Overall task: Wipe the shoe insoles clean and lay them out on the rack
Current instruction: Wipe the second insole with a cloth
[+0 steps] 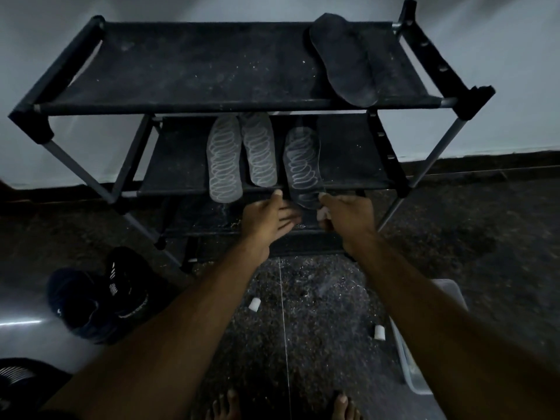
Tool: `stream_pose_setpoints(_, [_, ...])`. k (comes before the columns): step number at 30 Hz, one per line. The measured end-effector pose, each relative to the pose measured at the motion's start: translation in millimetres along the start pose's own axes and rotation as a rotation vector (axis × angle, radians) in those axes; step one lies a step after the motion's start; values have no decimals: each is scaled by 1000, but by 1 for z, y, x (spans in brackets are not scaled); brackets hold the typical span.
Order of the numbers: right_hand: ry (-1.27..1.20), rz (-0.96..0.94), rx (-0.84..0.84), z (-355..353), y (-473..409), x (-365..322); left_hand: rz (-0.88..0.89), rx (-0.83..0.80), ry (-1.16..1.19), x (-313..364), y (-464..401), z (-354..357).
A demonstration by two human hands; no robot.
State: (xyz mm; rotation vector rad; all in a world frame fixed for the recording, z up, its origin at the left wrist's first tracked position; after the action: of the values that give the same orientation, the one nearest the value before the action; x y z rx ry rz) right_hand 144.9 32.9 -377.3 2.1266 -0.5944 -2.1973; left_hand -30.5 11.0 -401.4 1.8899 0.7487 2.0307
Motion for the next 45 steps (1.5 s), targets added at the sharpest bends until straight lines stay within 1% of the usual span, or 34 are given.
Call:
stream_pose_setpoints(5, [-80, 36, -109, -5, 65, -9, -135, -132, 281, 0, 27, 11])
stream_pose_setpoints(9, [-75, 49, -217, -12, 118, -12, -176, -204, 378, 9, 53, 10])
stream_pose_setpoints(12, [-113, 52, -289, -8, 153, -24, -124, -258, 428, 26, 74, 1])
stream_pose_setpoints(17, [-135, 33, -434, 6, 198, -45, -26, -316, 602, 56, 105, -19])
stream_pose_setpoints(21, [-100, 36, -500, 13, 215, -48, 33, -307, 598, 68, 124, -40])
stream_pose_setpoints(25, [-32, 24, -473, 13, 216, -48, 57, -304, 560, 65, 143, -59])
stream_pose_setpoints(32, [-14, -89, -321, 11, 205, -70, 41, -269, 536, 27, 172, -79])
stream_pose_setpoints(36, [43, -170, -341, 21, 204, -83, 13, -234, 568, 8, 185, -76])
stream_pose_setpoints(39, [49, -252, -372, 33, 206, -100, 29, -236, 567, 8, 191, -71])
stream_pose_setpoints(42, [61, -333, -377, 46, 205, -116, 52, -281, 588, 14, 191, -64])
stream_pose_setpoints(45, [101, -441, -340, 58, 205, -128, 61, -315, 609, 18, 188, -56])
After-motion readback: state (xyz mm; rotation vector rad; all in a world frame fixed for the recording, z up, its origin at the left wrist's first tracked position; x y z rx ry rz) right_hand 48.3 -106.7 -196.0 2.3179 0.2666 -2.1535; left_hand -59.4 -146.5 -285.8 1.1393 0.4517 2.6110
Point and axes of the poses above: each hand's wrist, its own y-axis away from the middle knuckle, its own z-axis out of the palm, x = y × z, the point moved 10 cm from there along -y, towards the middle knuckle, and after that the axes turned 8 degrees about -y, right-handed, at the moved point
